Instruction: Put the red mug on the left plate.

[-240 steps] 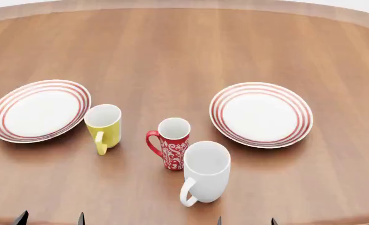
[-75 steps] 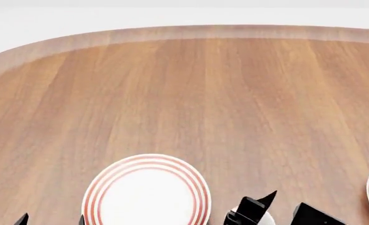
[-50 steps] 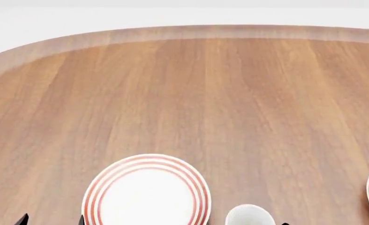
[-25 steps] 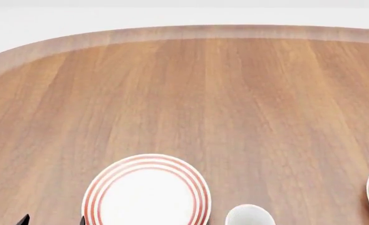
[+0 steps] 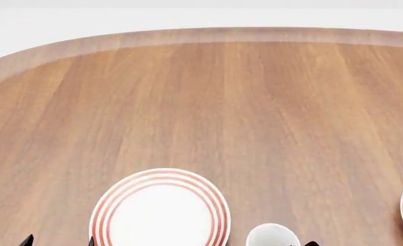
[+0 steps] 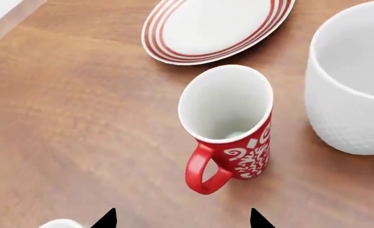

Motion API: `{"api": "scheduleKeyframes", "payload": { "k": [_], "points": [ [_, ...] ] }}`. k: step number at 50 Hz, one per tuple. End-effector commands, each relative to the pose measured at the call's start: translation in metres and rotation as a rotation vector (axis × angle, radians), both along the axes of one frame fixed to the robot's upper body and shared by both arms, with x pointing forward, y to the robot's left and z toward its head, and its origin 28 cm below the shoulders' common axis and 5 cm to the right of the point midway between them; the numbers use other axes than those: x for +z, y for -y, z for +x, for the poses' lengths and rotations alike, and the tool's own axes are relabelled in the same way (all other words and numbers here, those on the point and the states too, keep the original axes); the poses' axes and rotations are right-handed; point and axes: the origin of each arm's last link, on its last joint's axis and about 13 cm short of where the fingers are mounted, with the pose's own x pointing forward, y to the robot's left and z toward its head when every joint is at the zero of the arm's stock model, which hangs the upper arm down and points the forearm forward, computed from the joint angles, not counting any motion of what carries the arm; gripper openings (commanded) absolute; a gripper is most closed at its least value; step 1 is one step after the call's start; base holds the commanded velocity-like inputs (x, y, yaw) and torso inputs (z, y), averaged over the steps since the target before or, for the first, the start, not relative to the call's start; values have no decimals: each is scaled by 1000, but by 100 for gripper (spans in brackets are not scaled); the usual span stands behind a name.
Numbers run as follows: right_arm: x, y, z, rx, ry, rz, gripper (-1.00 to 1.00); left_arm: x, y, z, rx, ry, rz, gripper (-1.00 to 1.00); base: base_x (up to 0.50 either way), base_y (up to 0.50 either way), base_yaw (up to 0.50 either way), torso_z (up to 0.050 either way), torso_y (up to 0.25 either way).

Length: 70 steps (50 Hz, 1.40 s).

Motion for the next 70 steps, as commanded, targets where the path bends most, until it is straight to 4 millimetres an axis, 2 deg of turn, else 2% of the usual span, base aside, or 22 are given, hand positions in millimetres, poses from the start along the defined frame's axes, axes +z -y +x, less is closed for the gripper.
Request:
{"api": "scheduleKeyframes", "payload": {
  "k": [1,19,26,49,70],
  "points": [
    [-1,2,4,-18,-9,-33,100,0,0,0,-2,0,0,100,0,0,0,0,0],
    [-1,2,4,-18,-9,-33,100,0,0,0,-2,0,0,100,0,0,0,0,0],
    [-8,2,15,-41,-45,-13,100,0,0,1,-3,-3,-1,100,0,0,0,0,0],
    [-6,4,29,-69,-36,29,100,0,1,1,-4,0,3,100,0,0,0,0,0],
    [-5,11,54,-142,-38,57,100,0,1,1,-4,-1,2,100,0,0,0,0,0]
  ]
}}
